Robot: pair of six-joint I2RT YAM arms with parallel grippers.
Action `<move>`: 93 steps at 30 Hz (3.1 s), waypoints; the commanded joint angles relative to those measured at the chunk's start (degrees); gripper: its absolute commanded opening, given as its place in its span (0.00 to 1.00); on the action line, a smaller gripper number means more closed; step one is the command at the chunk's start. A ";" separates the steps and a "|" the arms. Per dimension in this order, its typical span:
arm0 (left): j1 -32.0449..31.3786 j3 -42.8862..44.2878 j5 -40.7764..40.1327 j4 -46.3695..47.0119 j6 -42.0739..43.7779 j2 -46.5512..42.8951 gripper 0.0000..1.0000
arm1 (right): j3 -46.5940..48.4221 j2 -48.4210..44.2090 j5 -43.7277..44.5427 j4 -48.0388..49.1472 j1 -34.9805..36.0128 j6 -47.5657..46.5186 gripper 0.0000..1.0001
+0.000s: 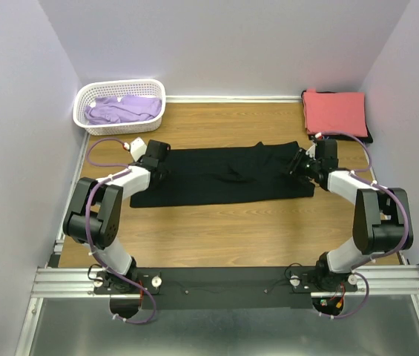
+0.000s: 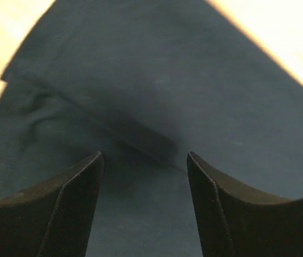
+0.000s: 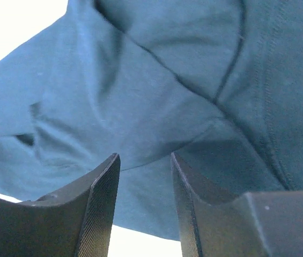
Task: Fold and stack the t-shirts
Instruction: Fold the tshirt
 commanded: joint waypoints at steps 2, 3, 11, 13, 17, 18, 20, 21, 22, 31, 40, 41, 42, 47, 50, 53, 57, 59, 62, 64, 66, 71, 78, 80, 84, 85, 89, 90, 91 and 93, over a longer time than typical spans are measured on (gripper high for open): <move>4.22 -0.91 4.58 -1.36 0.44 1.04 0.71 | -2.04 3.93 6.69 -0.16 0.02 2.14 0.49; 5.88 -1.08 5.28 -1.53 0.79 1.21 0.70 | -2.13 5.41 7.92 -0.16 -0.07 2.41 0.49; 12.75 -6.88 11.52 -4.08 2.02 -3.43 0.67 | 2.43 13.40 14.78 -0.25 -4.20 2.41 0.50; 12.84 -9.33 13.54 -4.34 2.11 -5.19 0.67 | 7.33 16.14 15.05 -0.25 -4.20 1.27 0.50; 11.97 -13.47 19.08 -4.26 2.11 -11.50 0.67 | 16.03 22.38 9.71 -0.34 -4.20 -1.45 0.51; 11.61 -14.09 19.96 -4.34 2.46 -12.83 0.68 | 17.54 22.48 8.21 -0.25 -4.20 -1.72 0.52; 11.00 -15.23 20.93 -6.01 2.72 -17.56 0.70 | 20.09 21.52 3.91 -0.34 -4.11 -2.86 0.53; 10.82 -15.50 20.85 -6.54 2.72 -19.51 0.71 | 20.46 20.73 2.32 -0.25 -4.03 -2.95 0.54; 10.56 -15.85 20.24 -7.50 2.81 -21.44 0.72 | 20.55 18.37 0.65 -0.16 -4.03 -3.04 0.54; 7.31 -13.39 15.57 -8.66 10.11 -34.29 0.75 | -2.44 8.85 -26.60 38.15 -2.45 20.11 0.44; 6.60 -15.15 17.86 -7.77 10.81 -32.71 0.75 | -7.14 19.90 -25.47 42.20 -2.00 17.44 0.42; 6.60 -15.15 17.86 -8.12 10.81 -32.80 0.75 | -7.31 21.15 -24.77 42.20 -2.18 17.35 0.42; 6.60 -14.97 17.68 -8.39 10.81 -32.71 0.75 | -7.49 22.20 -24.51 42.20 -2.44 17.09 0.42; 6.69 -14.27 16.72 -9.97 11.69 -32.89 0.75 | -8.89 23.80 -23.27 42.11 -3.76 15.68 0.42; 6.60 -13.57 16.45 -10.32 12.48 -32.89 0.75 | -8.63 20.74 -24.06 41.68 -3.85 15.07 0.43; 6.34 -11.99 15.23 -11.29 14.32 -32.19 0.75 | -6.62 14.85 -22.32 36.87 -3.85 11.74 0.43; 5.28 -9.09 13.73 -12.25 19.05 -29.82 0.76 | -0.56 8.86 -14.15 17.62 -3.33 3.57 0.43; 4.32 -6.63 13.38 -12.78 20.65 -26.58 0.80 | 2.34 7.45 -9.76 12.95 -2.80 0.48 0.43; 1.07 -2.60 12.85 -14.09 24.42 -22.09 0.82 | 4.11 6.57 -3.16 7.15 -1.57 0.13 0.43; -1.64 -0.48 12.50 -14.80 26.27 -17.08 0.82 | 6.39 6.92 2.72 2.85 -1.04 -0.49 0.42; -3.15 2.77 12.15 -15.33 28.65 -12.42 0.83 | 7.88 7.45 7.14 0.20 2.64 -1.63 0.41; -6.40 9.62 10.04 -16.65 30.58 -3.03 0.82 | 11.84 10.86 17.41 -6.40 7.04 -1.28 0.40; -8.08 11.22 12.05 -17.79 30.94 5.16 0.83 | 18.08 18.60 19.09 -7.98 7.31 -4.09 0.40; -8.08 10.96 12.15 -19.10 30.50 6.31 0.82 | 19.84 21.67 20.76 -7.98 7.31 -5.40 0.40; -8.25 9.99 14.33 -20.52 30.32 7.81 0.79 | 24.32 26.25 21.02 -7.98 7.31 -8.22 0.40; -8.60 9.90 16.17 -20.95 30.41 7.81 0.78 | 26.59 28.34 20.68 -7.98 7.31 -8.83 0.40; -12.29 8.50 20.74 -22.36 29.62 6.32 0.74 | 33.89 34.05 17.70 -8.07 7.22 -13.31 0.40; -13.34 8.32 21.72 -22.71 29.36 6.31 0.75 | 35.30 35.12 17.16 -8.07 7.31 -13.41 0.41; -15.79 8.06 23.47 -23.41 29.09 6.23 0.75 | 38.62 37.40 15.42 -8.33 7.31 -14.19 0.41; -18.16 6.83 27.07 -23.50 28.39 6.05 0.74 | 41.71 39.33 13.74 -8.42 7.22 -14.64 0.41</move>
